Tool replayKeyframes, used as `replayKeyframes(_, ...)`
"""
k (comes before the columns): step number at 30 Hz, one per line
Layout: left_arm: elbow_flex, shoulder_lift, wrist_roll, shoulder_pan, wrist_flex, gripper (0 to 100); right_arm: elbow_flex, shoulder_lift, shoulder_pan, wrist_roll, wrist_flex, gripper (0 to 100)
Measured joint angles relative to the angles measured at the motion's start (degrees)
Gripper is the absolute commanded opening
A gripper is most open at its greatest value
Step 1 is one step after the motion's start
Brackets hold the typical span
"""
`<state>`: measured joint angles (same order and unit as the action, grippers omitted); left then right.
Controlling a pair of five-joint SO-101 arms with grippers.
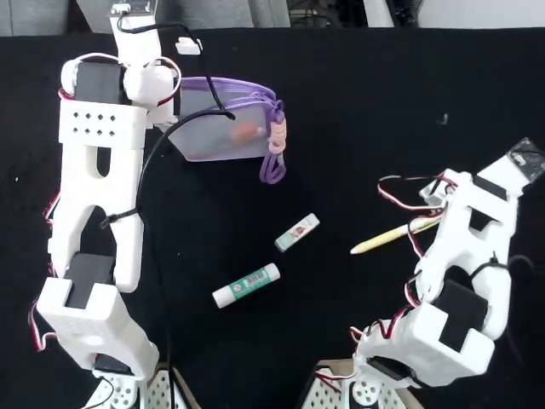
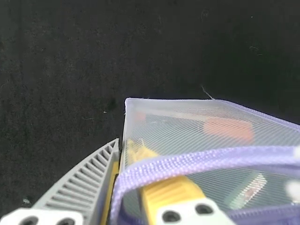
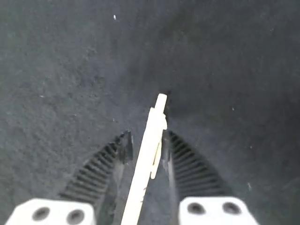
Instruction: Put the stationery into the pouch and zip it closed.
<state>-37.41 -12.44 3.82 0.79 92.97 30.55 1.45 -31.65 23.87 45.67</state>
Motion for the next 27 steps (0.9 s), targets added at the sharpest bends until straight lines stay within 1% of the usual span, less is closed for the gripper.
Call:
replayKeyframes(3, 0.1, 0.0, 0.0, 0.0, 0.0, 3, 0.4, 0.0, 0.4, 0.0, -0.3, 19.3)
replayKeyframes(10, 1.2, 0.0, -0.2, 0.0, 0.0, 3, 1.8, 0.3, 0.5, 0.0, -0.3, 19.1)
replayKeyframes(15, 1.3, 0.0, -0.2, 0.0, 0.0, 3, 0.1, 6.1, 0.6, 0.0, -0.2, 19.1)
replayKeyframes(18, 1.3, 0.0, 0.0, 0.0, 0.0, 3, -3.9, 9.1, 0.7, 0.0, 2.3, 18.7)
replayKeyframes(23, 1.5, 0.0, 0.0, 0.0, 0.0, 3, -7.1, 11.5, 0.5, 0.2, 4.7, 8.6)
replayKeyframes(27, 1.5, 0.0, 0.0, 0.0, 0.0, 3, -7.1, 11.5, 0.2, 0.2, 5.1, 5.1)
